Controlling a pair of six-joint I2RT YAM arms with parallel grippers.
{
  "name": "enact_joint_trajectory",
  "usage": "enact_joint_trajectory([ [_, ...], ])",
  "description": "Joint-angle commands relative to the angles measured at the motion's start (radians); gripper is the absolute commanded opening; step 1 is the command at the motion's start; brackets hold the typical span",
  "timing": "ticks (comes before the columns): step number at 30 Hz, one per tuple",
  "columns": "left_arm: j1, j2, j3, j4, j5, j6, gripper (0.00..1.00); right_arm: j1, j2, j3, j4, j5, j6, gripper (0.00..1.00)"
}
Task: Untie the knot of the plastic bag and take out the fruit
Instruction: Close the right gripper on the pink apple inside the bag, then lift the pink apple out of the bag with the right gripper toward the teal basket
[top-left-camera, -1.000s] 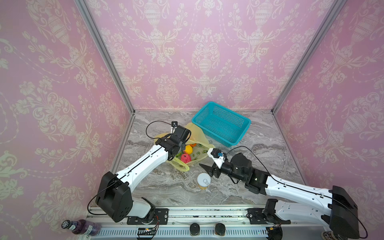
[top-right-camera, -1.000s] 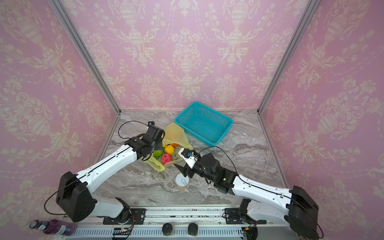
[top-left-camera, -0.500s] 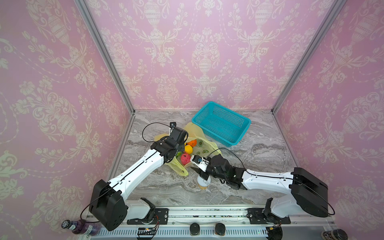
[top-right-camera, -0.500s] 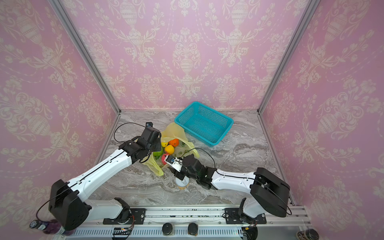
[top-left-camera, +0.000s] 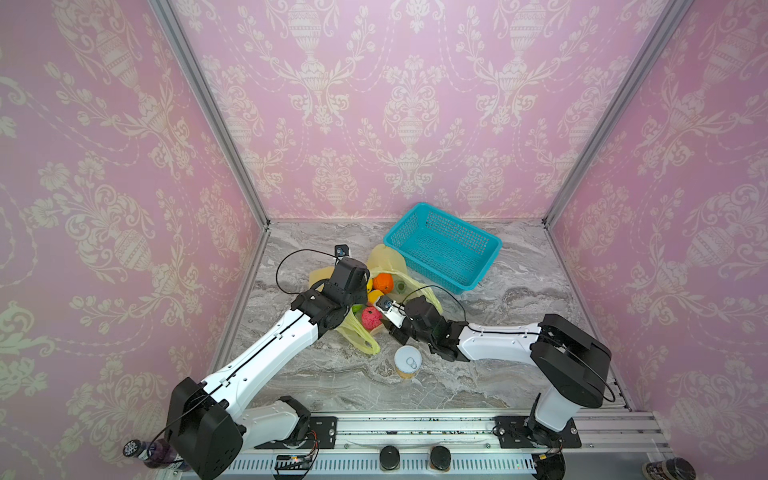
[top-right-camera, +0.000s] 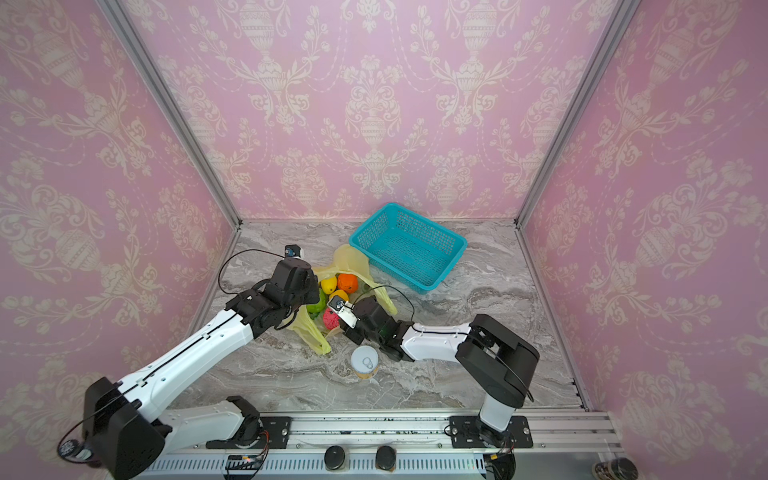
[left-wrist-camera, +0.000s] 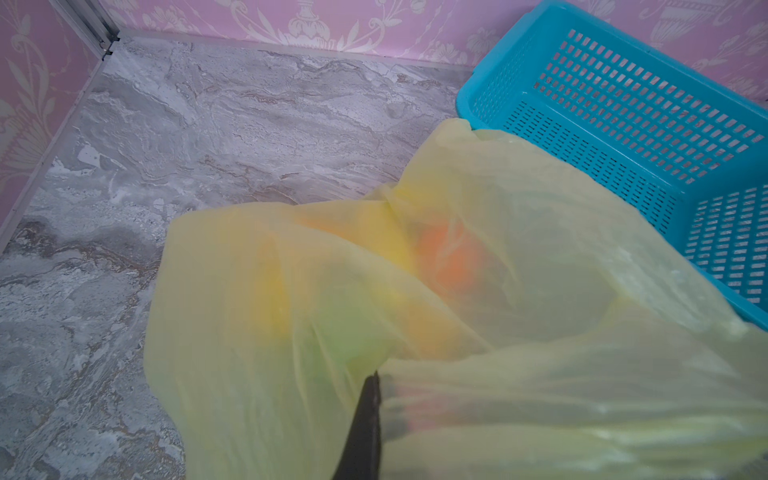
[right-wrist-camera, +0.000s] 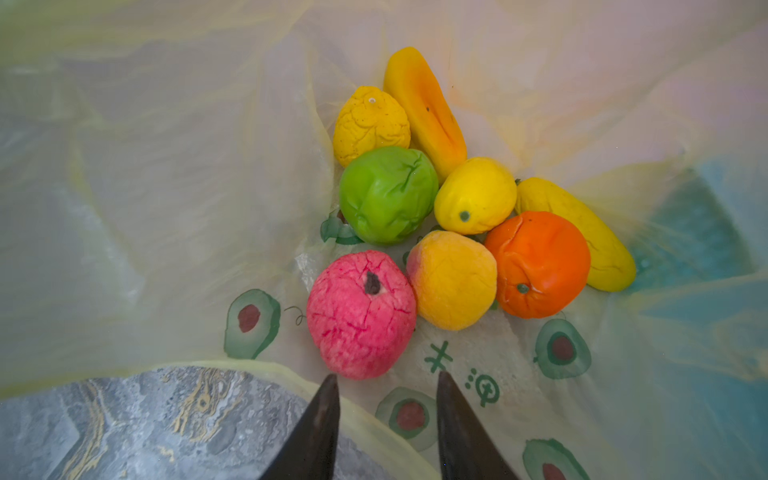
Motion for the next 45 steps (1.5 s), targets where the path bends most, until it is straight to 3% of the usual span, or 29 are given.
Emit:
enact_joint_trajectory([
  [1,0.009,-0.011,-0.003,0.006,0.025,0.027,0.00,-0.002,0.037,0.055,-0.033,-0.016,0.024,0.49],
  [4,0.009,-0.009,-0.001,0.003,0.020,0.028,0.00,-0.002,0.076,0.088,-0.043,-0.037,0.030,0.60],
  [10,0.008,-0.009,-0.004,0.003,-0.004,0.030,0.00,-0.001,0.182,0.212,-0.132,-0.082,0.056,0.71],
  [17,0.009,-0.002,0.003,-0.009,-0.031,0.027,0.00,-0.005,0.292,0.339,-0.213,-0.023,0.046,0.79],
  [21,0.008,0.009,0.012,-0.020,-0.012,0.027,0.00,-0.005,0.327,0.373,-0.239,-0.029,0.045,0.74],
  [24,0.008,0.004,0.006,-0.010,0.021,0.035,0.00,-0.006,0.319,0.365,-0.237,-0.032,0.051,0.58],
  [30,0.009,-0.003,0.002,-0.037,-0.078,0.032,0.00,-0.004,0.224,0.273,-0.176,-0.082,0.077,0.43],
  [40,0.009,0.026,0.006,-0.044,-0.105,0.029,0.00,0.010,-0.097,0.007,-0.016,-0.128,0.110,0.34],
  [45,0.009,0.036,0.007,-0.044,-0.091,0.029,0.00,0.013,-0.358,-0.162,0.078,-0.156,0.139,0.29],
])
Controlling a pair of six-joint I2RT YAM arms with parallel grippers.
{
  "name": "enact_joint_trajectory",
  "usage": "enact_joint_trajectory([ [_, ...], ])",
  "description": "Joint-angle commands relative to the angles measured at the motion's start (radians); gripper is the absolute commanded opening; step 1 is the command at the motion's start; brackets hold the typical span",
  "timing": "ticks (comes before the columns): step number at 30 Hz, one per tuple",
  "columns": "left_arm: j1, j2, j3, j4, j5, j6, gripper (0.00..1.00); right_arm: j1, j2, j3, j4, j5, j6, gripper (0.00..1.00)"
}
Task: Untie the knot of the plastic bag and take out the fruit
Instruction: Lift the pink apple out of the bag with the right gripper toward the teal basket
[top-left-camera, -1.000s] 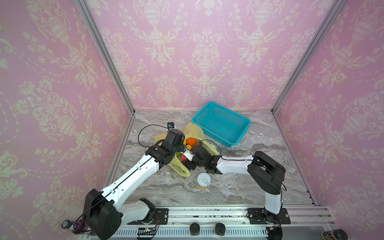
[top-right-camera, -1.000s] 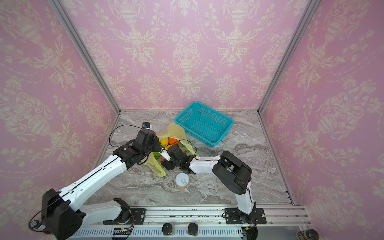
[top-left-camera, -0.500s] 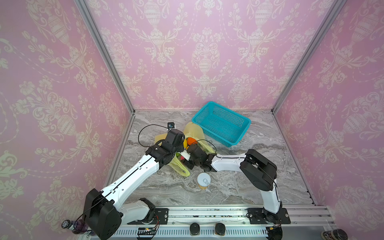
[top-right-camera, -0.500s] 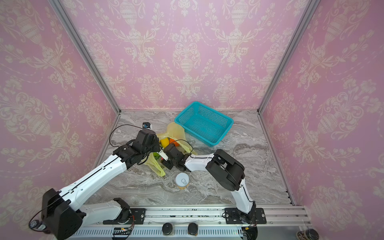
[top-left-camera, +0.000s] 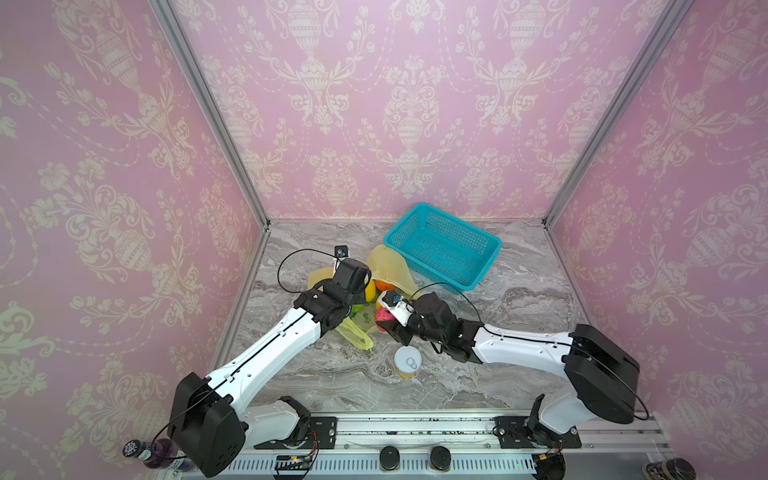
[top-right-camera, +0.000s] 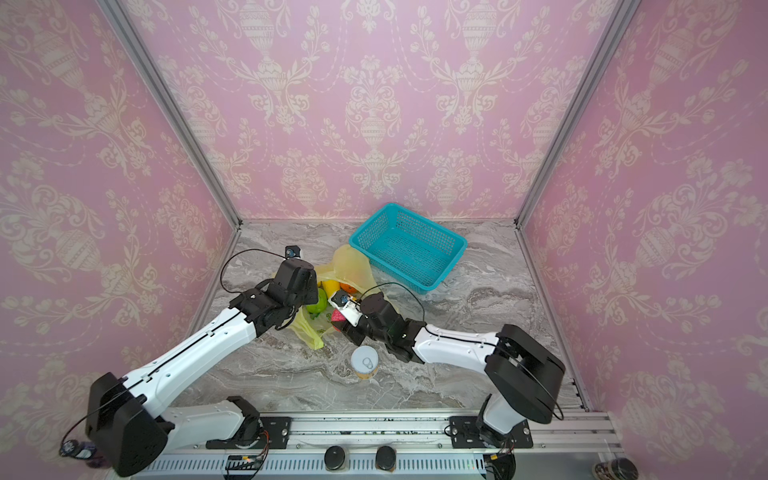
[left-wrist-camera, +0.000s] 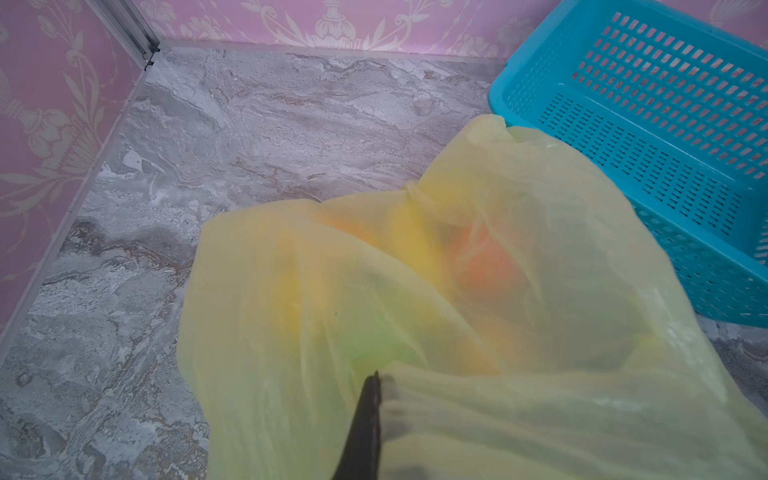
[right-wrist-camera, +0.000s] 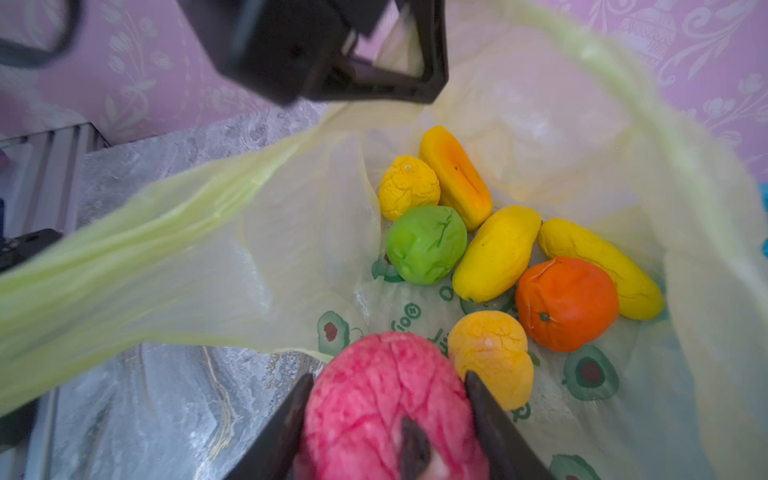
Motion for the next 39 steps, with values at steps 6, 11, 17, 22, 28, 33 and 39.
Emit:
enact_joint_trajectory([
  [6,0.007,0.008,0.004,-0.026,-0.067,0.011,0.00,-0.024,-0.442,-0.213,0.067,0.103,0.056,0.22],
  [11,0.008,0.005,0.001,-0.024,-0.054,0.006,0.00,-0.193,-0.599,-0.283,0.024,0.250,0.105,0.22],
  [17,0.007,0.000,-0.001,-0.019,-0.040,0.005,0.00,-0.472,-0.432,-0.146,-0.162,0.237,0.291,0.12],
  [22,0.006,0.002,0.006,-0.026,-0.011,0.003,0.00,-0.529,-0.169,0.086,-0.374,0.340,0.289,0.10],
  [28,0.007,0.008,-0.001,-0.020,-0.028,0.003,0.00,-0.564,0.120,0.333,-0.578,0.372,0.308,0.08],
  [33,0.007,0.042,0.015,-0.030,-0.009,0.002,0.00,-0.571,0.303,0.512,-0.697,0.365,0.300,0.05],
  [39,0.006,0.050,0.023,-0.036,-0.006,0.005,0.00,-0.571,0.389,0.573,-0.777,0.376,0.311,0.02],
])
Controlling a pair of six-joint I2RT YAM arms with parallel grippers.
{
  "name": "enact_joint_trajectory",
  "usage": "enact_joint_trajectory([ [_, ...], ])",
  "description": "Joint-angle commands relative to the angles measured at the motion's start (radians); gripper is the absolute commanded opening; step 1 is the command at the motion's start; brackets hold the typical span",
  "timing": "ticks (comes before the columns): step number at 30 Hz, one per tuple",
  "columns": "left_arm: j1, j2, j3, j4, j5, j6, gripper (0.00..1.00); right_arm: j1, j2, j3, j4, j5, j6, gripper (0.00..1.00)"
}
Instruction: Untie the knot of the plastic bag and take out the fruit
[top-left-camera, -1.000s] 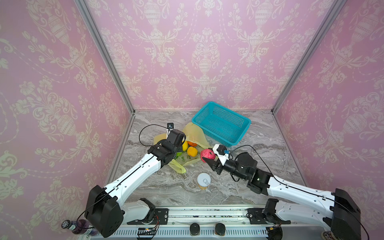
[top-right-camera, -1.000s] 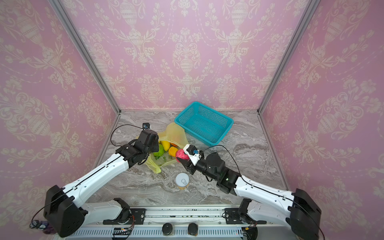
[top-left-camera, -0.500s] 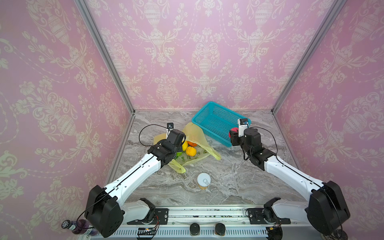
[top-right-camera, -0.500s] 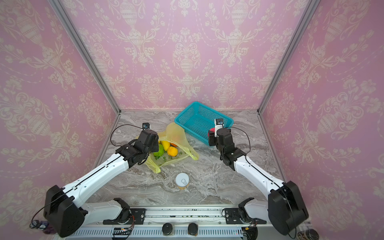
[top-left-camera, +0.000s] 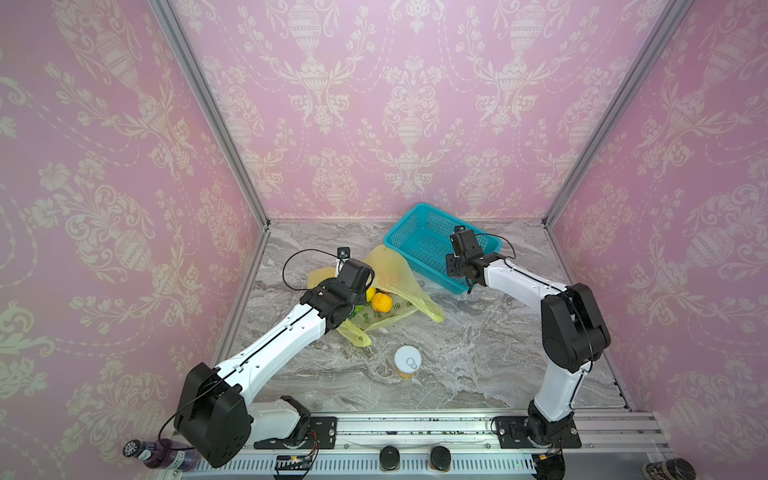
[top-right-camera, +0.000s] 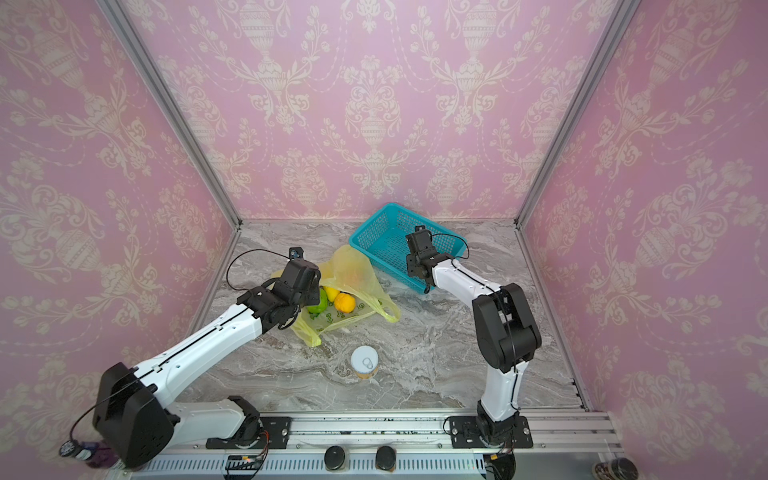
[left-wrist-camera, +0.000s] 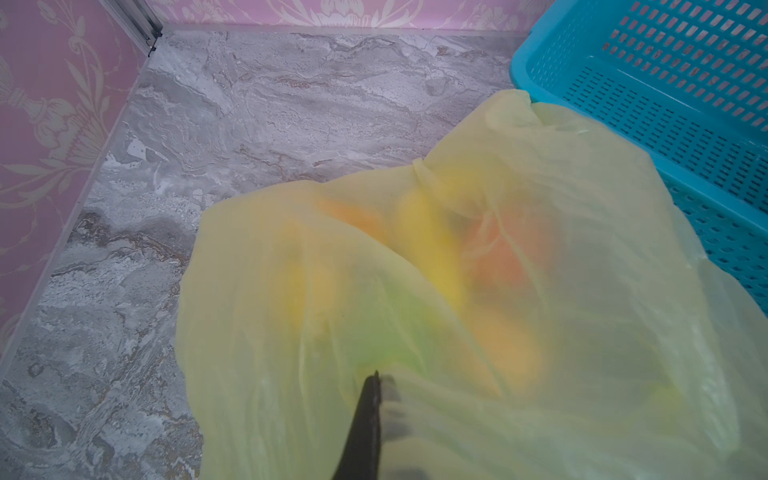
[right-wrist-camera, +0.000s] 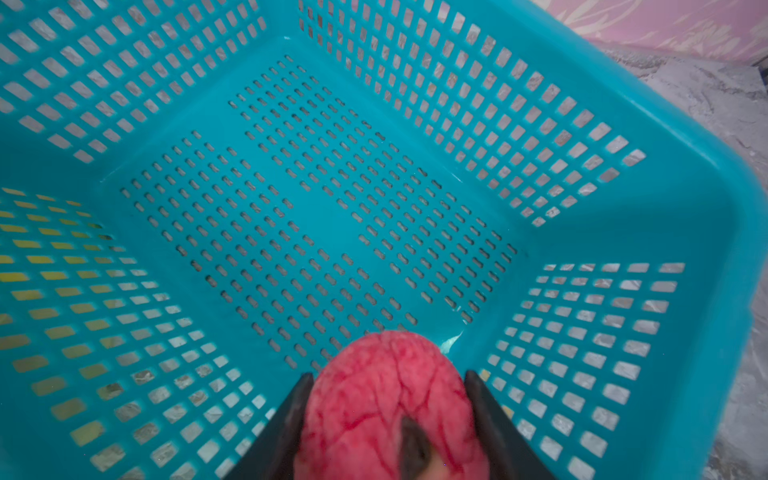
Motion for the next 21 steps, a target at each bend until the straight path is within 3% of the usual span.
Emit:
enact_joint_trajectory([
  [1,0.004,0.004,0.023,-0.027,0.005,0.005,0.00,-0.002,0.003,0.026,-0.101,0.016,0.031,0.02],
  [12,0.004,-0.015,0.026,-0.037,0.022,0.000,0.00,0.058,-0.148,-0.180,-0.056,-0.166,0.135,0.00],
  [21,0.006,-0.032,0.018,-0.039,-0.002,-0.003,0.00,0.133,-0.232,-0.287,-0.013,-0.217,0.153,0.00],
])
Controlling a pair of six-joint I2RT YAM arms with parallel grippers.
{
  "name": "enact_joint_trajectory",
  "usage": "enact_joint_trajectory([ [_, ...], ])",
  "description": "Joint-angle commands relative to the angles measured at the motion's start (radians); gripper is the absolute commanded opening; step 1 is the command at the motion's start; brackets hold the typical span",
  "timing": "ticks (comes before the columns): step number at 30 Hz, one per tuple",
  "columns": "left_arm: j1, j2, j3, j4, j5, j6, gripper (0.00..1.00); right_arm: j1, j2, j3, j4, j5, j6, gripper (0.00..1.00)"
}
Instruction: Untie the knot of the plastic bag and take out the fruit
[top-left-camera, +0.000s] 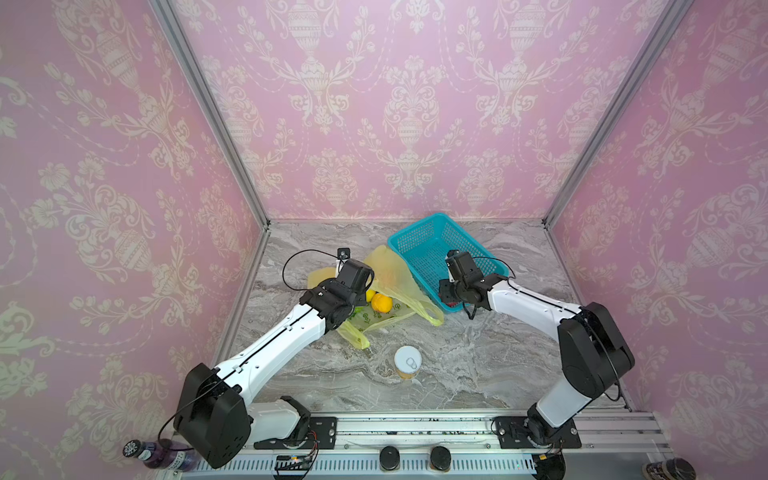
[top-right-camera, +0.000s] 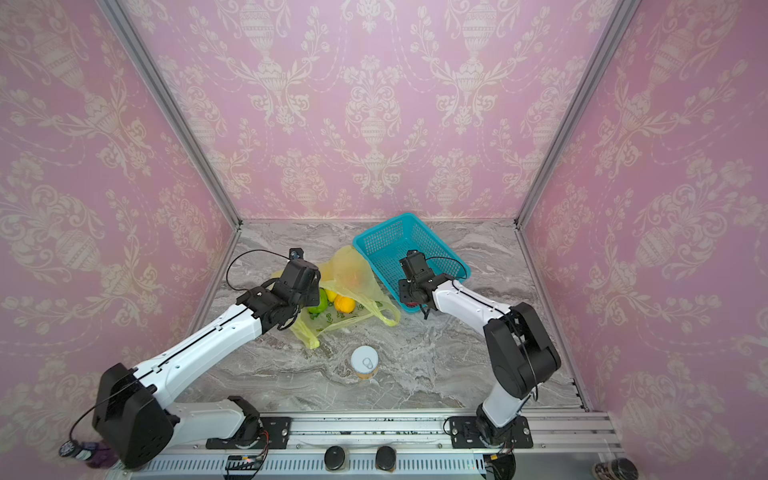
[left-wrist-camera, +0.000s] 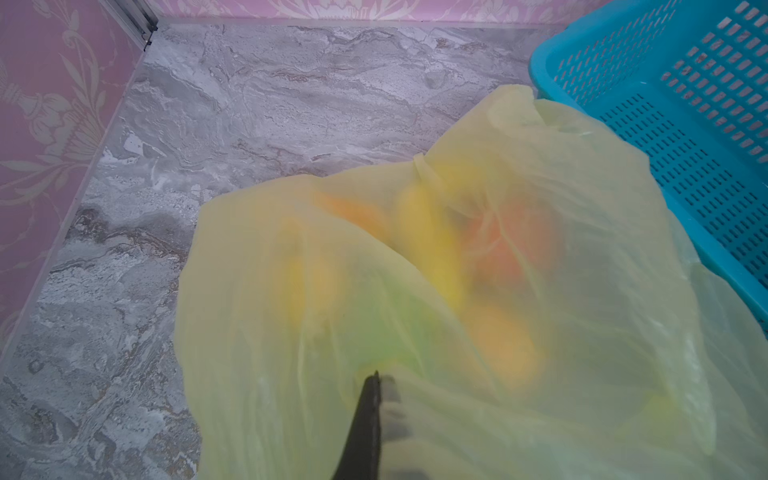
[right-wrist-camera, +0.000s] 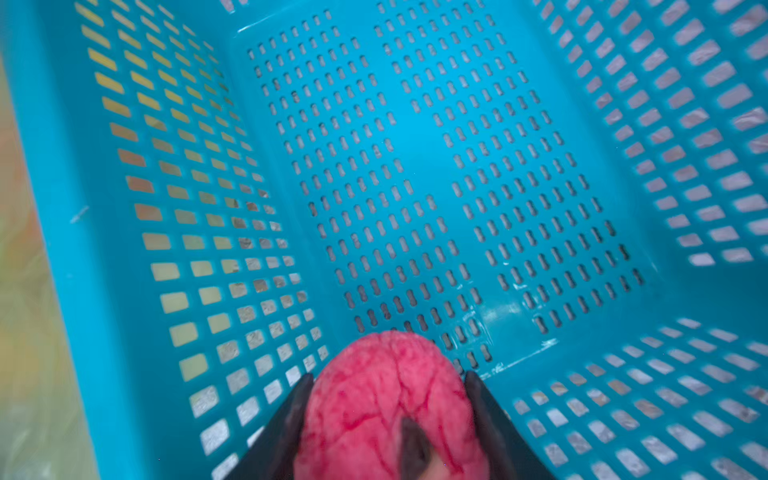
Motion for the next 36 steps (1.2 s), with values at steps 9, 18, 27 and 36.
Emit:
enact_joint_trajectory([
  [9,0.005,-0.006,0.021,-0.027,-0.018,0.000,0.00,-0.023,0.005,-0.069,0.072,-0.045,0.028,0.11],
  [18,0.005,-0.012,0.017,-0.026,-0.041,0.005,0.00,-0.066,0.067,-0.061,0.099,-0.108,0.030,0.30],
  [27,0.004,-0.037,0.005,-0.017,-0.041,0.005,0.00,-0.065,-0.042,-0.105,0.113,-0.081,0.035,0.65],
  [36,0.005,-0.063,-0.001,-0.015,-0.019,0.000,0.00,-0.066,-0.302,-0.244,0.185,-0.064,0.036,0.91],
])
